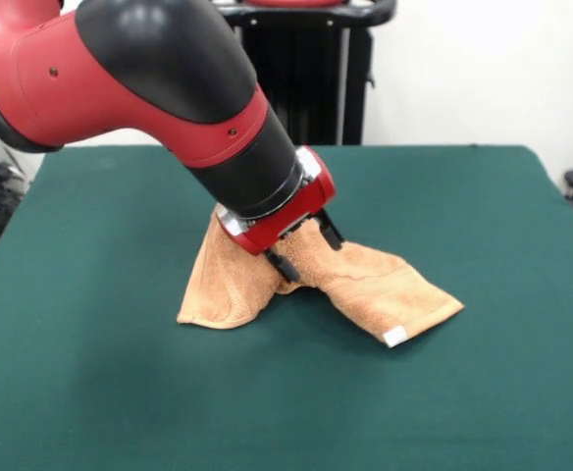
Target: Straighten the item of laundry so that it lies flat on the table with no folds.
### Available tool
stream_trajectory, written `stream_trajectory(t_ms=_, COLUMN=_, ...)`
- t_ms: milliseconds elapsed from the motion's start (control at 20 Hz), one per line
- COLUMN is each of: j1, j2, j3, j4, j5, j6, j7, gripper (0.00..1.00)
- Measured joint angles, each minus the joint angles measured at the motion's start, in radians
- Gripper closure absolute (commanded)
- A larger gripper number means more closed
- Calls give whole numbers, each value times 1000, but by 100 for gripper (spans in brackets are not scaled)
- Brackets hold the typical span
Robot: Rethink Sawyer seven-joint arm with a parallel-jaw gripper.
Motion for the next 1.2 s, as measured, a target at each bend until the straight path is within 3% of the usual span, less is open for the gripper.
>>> stream_trajectory(t_ms=700, j1=0, j2=4, j3=1, j4=-1, j5=-7, j6=-45, j7=0, gripper=0)
stream_trajectory(t_ms=1200, j1=0, j2=93, j3=2, j4=-18, j5=-9, j6=-99, j7=0, gripper=0)
